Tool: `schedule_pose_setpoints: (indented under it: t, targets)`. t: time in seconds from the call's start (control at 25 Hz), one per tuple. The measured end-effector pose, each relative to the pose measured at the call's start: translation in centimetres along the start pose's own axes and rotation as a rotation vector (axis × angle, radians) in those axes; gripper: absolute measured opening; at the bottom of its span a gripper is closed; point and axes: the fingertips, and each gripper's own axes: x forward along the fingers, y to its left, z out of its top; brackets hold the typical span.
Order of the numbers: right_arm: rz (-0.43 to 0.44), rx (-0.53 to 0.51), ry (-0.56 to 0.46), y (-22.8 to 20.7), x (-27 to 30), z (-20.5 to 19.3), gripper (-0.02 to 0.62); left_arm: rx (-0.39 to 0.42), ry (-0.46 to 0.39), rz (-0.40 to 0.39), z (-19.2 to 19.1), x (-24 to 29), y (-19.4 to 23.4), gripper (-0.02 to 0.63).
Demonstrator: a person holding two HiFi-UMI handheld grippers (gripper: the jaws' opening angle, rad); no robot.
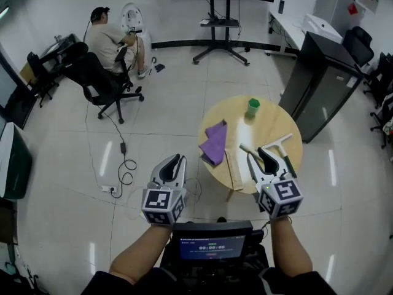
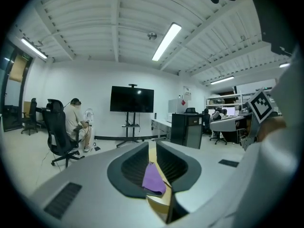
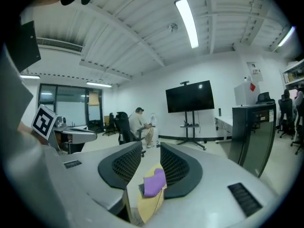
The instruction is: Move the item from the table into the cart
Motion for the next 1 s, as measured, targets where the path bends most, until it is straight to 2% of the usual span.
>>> schedule_pose_setpoints:
  t: [0.2,0.32,0.4,0.6,0.84,1.0]
  targets:
    - [0.020,0.063,0.109,-2.3,7.6,-2.9,0.225,-0.018,0.059,-0.016,-1.5,7.5,3.8,0.064]
    - [-0.022,0.045,0.221,-3.6,12.8,-6.9,0.225,-0.013,0.125,-0.040,-4.3,12.1,6.5,0.065]
    - [-0.044,0.046,0.312,-4.2,15.9,-10.4,0.249,-0.016,0.175,-0.057,-6.6,14.8,8.0,0.066]
    - [-0.072,0.044,0.517,-6.4,22.8,-18.4,0.249,-0.091,0.307,-0.096,-12.2,21.1,10.9,0.066]
    - [-0.092,0.108,0.761,-8.4,26.6,-28.7,0.249,-0.061,0.466,-0.130,-19.5,25.6,12.4,0.066]
    - [-0.098,0.148,0.839,-9.2,28.5,-31.8,0.249,-0.057,0.540,-0.152,-22.4,27.1,12.6,0.066]
